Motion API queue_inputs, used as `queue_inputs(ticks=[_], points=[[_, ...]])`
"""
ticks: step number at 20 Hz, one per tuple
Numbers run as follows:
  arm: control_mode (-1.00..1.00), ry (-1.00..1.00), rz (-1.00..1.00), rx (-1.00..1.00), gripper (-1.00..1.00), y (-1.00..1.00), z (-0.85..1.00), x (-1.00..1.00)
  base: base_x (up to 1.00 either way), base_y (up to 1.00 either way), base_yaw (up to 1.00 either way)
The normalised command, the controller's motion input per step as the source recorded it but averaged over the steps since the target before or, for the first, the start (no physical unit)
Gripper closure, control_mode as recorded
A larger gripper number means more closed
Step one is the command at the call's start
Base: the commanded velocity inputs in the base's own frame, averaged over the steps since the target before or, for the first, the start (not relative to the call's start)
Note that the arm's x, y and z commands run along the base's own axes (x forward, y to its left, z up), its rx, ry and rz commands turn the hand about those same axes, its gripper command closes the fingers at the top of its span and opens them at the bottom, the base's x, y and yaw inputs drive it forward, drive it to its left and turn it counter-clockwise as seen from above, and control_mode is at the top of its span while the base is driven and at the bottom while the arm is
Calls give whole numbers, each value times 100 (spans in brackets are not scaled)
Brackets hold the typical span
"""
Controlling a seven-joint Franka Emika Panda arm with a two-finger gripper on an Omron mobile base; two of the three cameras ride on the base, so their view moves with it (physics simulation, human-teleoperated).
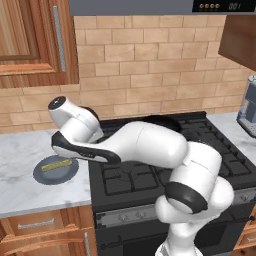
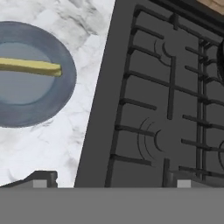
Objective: Pick up the butter stick and place it in the pan. Then turn on the burner for the pan.
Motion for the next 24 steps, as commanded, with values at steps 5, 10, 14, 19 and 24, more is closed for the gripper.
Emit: queue_inputs(ticks=[5, 10, 14, 19, 24], points=[[-100, 0, 13, -2, -100, 34, -29, 19, 0, 0, 0], [-100, 0, 4, 0, -100, 5, -23, 27, 0, 0, 0], [-100, 0, 8, 0, -100, 12, -33, 36, 0, 0, 0], [-100, 0, 9, -1, -100, 26, -26, 11, 0, 0, 0], [-100, 0, 9, -2, -100, 32, -23, 3, 0, 0, 0]])
